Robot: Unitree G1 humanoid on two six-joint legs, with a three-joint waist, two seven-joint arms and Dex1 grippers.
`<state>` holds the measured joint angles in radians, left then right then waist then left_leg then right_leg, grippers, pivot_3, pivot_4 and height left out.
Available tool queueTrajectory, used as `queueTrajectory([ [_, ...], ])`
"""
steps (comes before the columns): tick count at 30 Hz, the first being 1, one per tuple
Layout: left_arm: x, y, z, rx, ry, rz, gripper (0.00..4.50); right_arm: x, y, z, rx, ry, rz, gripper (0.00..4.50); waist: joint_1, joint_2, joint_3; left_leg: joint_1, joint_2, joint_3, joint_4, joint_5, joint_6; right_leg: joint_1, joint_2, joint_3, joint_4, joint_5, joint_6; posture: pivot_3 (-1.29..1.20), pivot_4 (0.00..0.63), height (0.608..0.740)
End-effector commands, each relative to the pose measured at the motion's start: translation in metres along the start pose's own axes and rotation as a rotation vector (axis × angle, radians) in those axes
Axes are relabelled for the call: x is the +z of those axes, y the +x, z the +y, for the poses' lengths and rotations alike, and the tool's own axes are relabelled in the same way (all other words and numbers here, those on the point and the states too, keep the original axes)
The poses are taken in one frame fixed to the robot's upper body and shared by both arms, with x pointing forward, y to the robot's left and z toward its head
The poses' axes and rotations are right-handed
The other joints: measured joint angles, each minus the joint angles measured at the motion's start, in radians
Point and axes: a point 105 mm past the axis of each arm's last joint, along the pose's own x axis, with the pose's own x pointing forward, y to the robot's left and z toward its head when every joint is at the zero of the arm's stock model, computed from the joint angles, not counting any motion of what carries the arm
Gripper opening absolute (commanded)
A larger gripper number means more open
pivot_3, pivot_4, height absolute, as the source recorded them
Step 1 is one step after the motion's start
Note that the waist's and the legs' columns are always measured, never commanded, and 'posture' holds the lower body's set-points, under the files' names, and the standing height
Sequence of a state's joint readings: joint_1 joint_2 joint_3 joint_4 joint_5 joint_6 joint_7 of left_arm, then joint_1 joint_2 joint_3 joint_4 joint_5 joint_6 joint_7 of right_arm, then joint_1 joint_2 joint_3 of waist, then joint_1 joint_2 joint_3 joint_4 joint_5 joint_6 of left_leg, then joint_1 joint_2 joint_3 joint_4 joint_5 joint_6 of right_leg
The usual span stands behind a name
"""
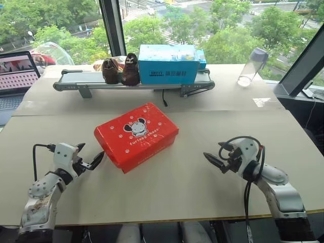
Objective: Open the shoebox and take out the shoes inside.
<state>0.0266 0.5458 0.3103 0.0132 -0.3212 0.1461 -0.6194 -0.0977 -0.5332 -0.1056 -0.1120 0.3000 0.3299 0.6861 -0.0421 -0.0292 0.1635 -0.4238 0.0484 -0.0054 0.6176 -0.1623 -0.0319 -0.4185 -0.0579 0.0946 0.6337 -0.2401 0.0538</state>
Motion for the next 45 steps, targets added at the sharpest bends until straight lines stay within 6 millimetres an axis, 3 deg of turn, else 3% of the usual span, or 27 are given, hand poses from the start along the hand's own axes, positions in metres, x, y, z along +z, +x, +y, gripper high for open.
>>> queueTrajectory([
  [1,0.016,-0.002,0.01,0.034,-0.01,-0.058,4.5,0.016,0.001,-0.003,-0.008,-0.025,-0.048,4.49,0.0,0.0,0.0,0.0,0.0,0.0,0.0,0.0,0.0,0.0,0.0,0.0,0.0,0.0,0.0,0.0,0.15,0.74],
  [5,0.026,-0.006,0.035,0.155,-0.045,-0.11,4.5,0.031,0.009,-0.016,-0.054,-0.067,-0.069,4.49,-0.004,-0.001,0.0,-0.001,0.0,0.0,0.004,0.0,0.0,-0.001,0.0,0.0,0.004,0.0,0.0,0.0,0.15,0.74],
  [9,0.043,-0.005,0.03,0.134,-0.046,-0.159,4.5,0.04,0.013,-0.016,-0.023,-0.095,-0.073,4.49,-0.002,-0.001,0.0,0.0,0.0,0.0,0.009,0.0,0.0,0.0,0.001,0.0,0.009,-0.001,0.0,0.0,0.15,0.74],
  [12,0.054,-0.007,0.028,0.094,-0.024,-0.181,4.5,0.048,0.014,-0.012,0.028,-0.102,-0.076,3.86,0.002,-0.001,0.0,0.0,0.0,0.0,0.009,0.0,0.0,0.0,0.0,0.0,0.009,-0.001,0.0,0.0,0.15,0.74],
  [22,0.063,-0.023,0.033,-0.007,-0.001,-0.157,4.5,0.065,0.017,0.003,0.176,-0.129,-0.058,0.43,-0.006,-0.002,0.001,0.0,0.001,0.0,0.009,0.0,0.0,-0.001,0.001,0.001,0.009,-0.001,-0.001,0.0,0.15,0.74],
  [23,0.063,-0.024,0.032,-0.025,0.001,-0.156,4.24,0.066,0.018,0.004,0.184,-0.13,-0.059,0.08,-0.005,-0.002,0.001,0.0,0.001,0.0,0.009,0.0,0.0,-0.002,0.001,0.001,0.009,-0.001,-0.001,0.0,0.15,0.74],
  [25,0.061,-0.027,0.026,-0.076,0.008,-0.139,3.76,0.068,0.02,0.007,0.203,-0.134,-0.058,0.0,-0.004,-0.002,0.001,-0.001,0.001,0.0,0.009,0.0,0.0,-0.002,0.001,0.001,0.009,-0.002,-0.001,0.0,0.15,0.74],
  [29,0.046,-0.028,0.028,-0.097,0.124,-0.047,2.28,0.066,0.034,0.009,0.226,-0.169,-0.043,0.0,-0.004,-0.003,0.002,-0.001,0.001,0.001,0.009,0.0,0.0,-0.003,0.001,0.001,0.009,-0.003,-0.003,0.0,0.15,0.74],
  [35,0.037,-0.008,0.015,-0.109,0.183,-0.025,0.07,0.055,0.062,-0.021,0.054,-0.256,0.013,0.0,0.0,-0.004,0.002,-0.001,0.001,0.002,0.009,0.0,0.0,-0.003,0.0,0.001,0.009,-0.004,-0.006,0.0,0.15,0.74],
  [39,0.031,0.013,-0.002,-0.133,0.206,-0.008,0.07,0.052,0.09,-0.027,0.027,-0.288,0.026,0.0,-0.001,-0.004,0.002,-0.002,0.001,0.002,0.009,0.0,0.0,-0.003,0.001,0.001,0.009,-0.001,-0.001,0.0,0.15,0.74],
  [45,0.014,0.028,-0.021,-0.185,0.193,0.013,0.07,0.057,0.125,-0.002,0.112,-0.282,-0.026,0.0,-0.018,-0.004,0.002,-0.001,0.001,0.002,0.008,0.0,0.0,-0.003,0.001,0.001,0.01,-0.001,-0.001,0.0,0.15,0.74],
])
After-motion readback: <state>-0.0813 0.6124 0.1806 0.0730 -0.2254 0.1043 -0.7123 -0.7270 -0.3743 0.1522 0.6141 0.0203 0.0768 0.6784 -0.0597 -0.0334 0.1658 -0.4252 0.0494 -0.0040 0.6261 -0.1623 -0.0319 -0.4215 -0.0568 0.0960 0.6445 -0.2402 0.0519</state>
